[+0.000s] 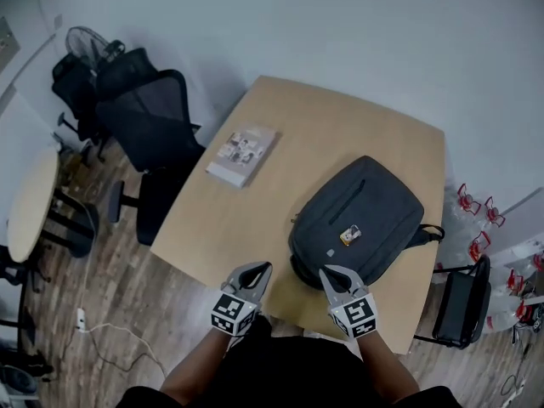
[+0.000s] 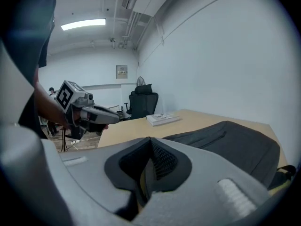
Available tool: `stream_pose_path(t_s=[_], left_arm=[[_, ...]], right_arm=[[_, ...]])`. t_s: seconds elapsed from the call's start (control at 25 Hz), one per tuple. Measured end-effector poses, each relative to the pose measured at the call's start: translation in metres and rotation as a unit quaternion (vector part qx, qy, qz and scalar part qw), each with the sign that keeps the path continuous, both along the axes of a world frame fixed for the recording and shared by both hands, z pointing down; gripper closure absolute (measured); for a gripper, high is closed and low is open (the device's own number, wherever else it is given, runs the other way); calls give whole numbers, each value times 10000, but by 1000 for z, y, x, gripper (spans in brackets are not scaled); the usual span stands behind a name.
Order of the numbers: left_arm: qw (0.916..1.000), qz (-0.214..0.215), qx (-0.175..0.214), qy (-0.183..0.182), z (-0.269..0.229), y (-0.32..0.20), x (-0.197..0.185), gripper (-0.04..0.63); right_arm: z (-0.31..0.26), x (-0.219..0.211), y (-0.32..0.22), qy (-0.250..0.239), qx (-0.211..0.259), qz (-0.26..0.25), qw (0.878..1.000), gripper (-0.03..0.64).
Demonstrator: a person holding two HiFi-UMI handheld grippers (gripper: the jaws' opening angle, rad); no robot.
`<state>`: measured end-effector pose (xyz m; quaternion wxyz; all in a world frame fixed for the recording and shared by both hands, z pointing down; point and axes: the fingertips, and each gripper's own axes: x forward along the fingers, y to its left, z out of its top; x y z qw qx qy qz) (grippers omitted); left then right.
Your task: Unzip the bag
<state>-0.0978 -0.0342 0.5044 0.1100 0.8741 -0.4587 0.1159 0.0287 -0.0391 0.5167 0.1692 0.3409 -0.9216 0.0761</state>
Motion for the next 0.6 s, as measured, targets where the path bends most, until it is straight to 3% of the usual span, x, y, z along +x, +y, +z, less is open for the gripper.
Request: stream_pose_path(t_s=[0.28, 0.44, 0.6], left_arm=[[9971, 713, -256, -48, 12, -42, -10, 575], [9917, 1203, -435, -95, 24, -55, -10, 575], [9850, 1679, -376, -158, 36, -68, -9, 575]], right_arm=[[11, -7, -21, 143, -185, 728, 9971, 614], [19, -8, -23, 229, -294, 1205, 9920, 614], [26, -8, -20, 227, -348, 1745, 9838, 614]])
